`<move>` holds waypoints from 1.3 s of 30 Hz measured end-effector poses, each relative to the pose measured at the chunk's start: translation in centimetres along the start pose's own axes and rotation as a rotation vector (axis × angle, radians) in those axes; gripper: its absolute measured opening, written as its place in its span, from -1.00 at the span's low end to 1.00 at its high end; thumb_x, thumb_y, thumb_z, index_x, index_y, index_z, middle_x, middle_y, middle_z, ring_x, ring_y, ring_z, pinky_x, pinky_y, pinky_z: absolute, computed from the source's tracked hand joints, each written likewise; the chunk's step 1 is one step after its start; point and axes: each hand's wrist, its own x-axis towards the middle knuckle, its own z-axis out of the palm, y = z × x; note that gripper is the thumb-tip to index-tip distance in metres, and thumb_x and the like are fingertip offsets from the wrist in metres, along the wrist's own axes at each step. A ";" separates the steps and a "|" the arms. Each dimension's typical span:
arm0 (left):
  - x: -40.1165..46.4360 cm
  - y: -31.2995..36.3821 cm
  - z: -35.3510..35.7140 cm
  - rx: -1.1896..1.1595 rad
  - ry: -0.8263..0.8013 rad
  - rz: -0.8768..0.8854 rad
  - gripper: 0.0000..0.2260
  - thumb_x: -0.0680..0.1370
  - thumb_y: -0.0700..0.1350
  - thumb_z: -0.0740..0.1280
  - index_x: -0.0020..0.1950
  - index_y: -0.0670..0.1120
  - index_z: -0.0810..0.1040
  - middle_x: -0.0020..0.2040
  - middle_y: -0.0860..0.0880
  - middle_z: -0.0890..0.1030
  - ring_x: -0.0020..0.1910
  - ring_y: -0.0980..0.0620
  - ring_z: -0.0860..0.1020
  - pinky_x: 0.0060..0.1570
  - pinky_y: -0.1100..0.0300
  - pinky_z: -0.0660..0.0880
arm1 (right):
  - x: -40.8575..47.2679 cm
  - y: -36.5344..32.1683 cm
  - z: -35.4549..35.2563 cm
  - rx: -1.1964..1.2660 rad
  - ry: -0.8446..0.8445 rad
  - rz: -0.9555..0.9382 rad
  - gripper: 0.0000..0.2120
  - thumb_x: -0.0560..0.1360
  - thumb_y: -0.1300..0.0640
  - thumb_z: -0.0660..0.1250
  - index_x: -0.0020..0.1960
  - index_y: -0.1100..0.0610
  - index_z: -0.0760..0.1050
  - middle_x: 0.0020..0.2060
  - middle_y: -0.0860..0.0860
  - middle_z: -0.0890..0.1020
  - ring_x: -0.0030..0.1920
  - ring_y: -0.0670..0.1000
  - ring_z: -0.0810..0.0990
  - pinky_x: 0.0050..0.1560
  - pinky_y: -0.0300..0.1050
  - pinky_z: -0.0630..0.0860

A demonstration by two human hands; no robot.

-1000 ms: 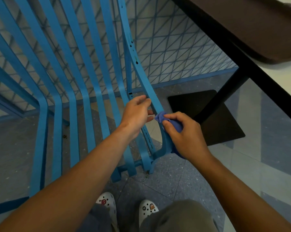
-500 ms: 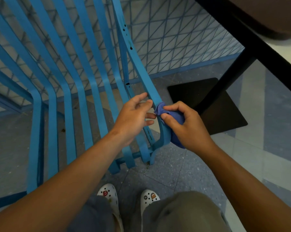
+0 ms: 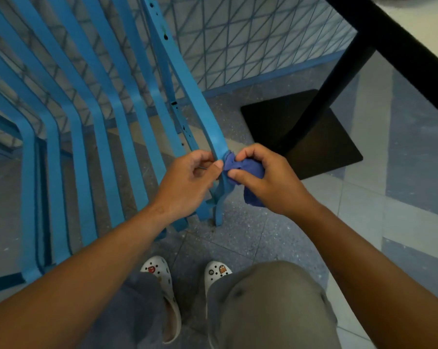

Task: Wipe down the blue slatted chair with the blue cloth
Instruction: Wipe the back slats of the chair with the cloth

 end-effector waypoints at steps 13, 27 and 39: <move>1.1 -1.3 -1.1 0.086 -0.115 0.009 -0.73 0.63 0.07 0.28 0.11 -0.04 0.69 -0.03 0.08 0.74 0.00 0.13 0.69 0.04 0.13 0.65 | -0.9 4.9 2.5 -0.027 -0.120 0.104 -0.80 0.47 0.16 0.52 0.00 0.15 0.53 -0.08 -0.02 0.63 -0.18 -0.12 0.61 -0.24 -0.26 0.54; 1.2 -2.1 -0.9 0.152 -0.122 0.103 -0.69 0.58 0.14 0.28 0.10 -0.02 0.69 -0.05 0.17 0.71 -0.01 0.26 0.66 0.04 0.27 0.58 | -0.4 4.8 2.2 -0.018 -0.149 0.082 -0.77 0.48 0.13 0.52 0.02 0.16 0.51 -0.10 -0.01 0.64 -0.24 -0.09 0.62 -0.30 -0.30 0.54; 0.1 -3.1 -0.1 0.061 -0.132 0.064 -0.74 0.64 0.03 0.33 0.21 -0.08 0.66 0.07 0.06 0.72 0.06 0.19 0.67 0.09 0.07 0.63 | -0.3 3.0 1.2 -0.024 -0.224 0.184 -0.76 0.49 0.09 0.50 0.05 0.15 0.52 -0.20 -0.08 0.64 -0.41 -0.07 0.60 -0.44 -0.07 0.55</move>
